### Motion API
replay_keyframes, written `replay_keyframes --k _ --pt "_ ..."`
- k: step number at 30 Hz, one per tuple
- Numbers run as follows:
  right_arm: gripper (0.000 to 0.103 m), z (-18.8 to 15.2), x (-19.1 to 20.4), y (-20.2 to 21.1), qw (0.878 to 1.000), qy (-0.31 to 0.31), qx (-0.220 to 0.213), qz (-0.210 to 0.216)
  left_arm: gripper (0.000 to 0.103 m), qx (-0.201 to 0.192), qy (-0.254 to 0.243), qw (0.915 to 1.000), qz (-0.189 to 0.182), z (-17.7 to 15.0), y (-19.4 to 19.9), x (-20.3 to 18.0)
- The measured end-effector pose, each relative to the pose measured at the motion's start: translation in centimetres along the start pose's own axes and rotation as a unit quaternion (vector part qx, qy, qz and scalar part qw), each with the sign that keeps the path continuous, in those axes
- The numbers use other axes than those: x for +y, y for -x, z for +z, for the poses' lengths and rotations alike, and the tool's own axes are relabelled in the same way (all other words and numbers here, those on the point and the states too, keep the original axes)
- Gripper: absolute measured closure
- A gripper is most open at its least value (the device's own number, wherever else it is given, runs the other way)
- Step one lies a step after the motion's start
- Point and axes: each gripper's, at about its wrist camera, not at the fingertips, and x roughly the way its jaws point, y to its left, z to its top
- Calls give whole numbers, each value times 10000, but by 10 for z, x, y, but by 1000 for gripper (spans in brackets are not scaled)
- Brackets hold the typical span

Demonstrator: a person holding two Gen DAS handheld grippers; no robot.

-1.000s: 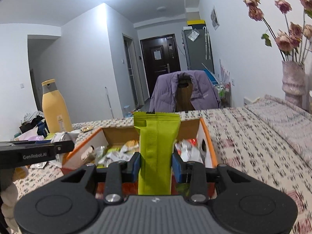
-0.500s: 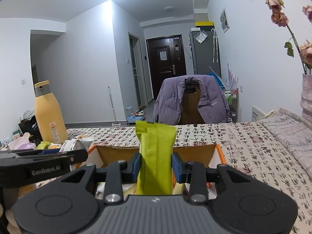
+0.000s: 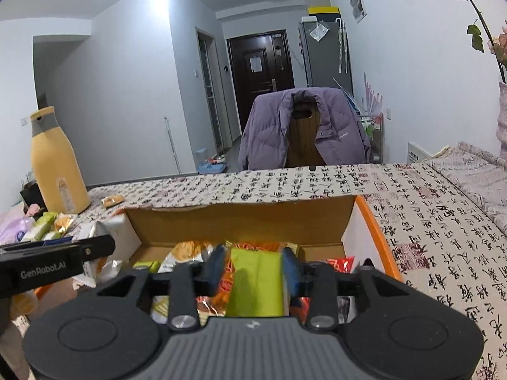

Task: Organize snacks
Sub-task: 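Carry both packets over the box and open both tools to drop them, then withdraw both tools and lower them toward the pink packet and biscuit packet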

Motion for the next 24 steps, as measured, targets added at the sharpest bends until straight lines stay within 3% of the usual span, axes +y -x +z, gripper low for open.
replay_keyframes --k 1,3,5,15,24 --pt "19 0 -1 2 10000 -19 -56 -3 24 -50 38 10000 37 0 2 1" --pt "1 0 -1 8 9998 -47 -198 -4 0 -224 101 9996 125 0 8 2" --pt "0 -1 -2 11 9996 -64 -278 -38 0 -399 159 9989 167 0 14 2" --pt "0 4 -4 12 9994 -57 -298 -139 0 -345 157 9990 222 3 12 -3" --pt "0 17 4 41 9988 28 -399 -272 0 -325 210 9988 283 13 35 -5"
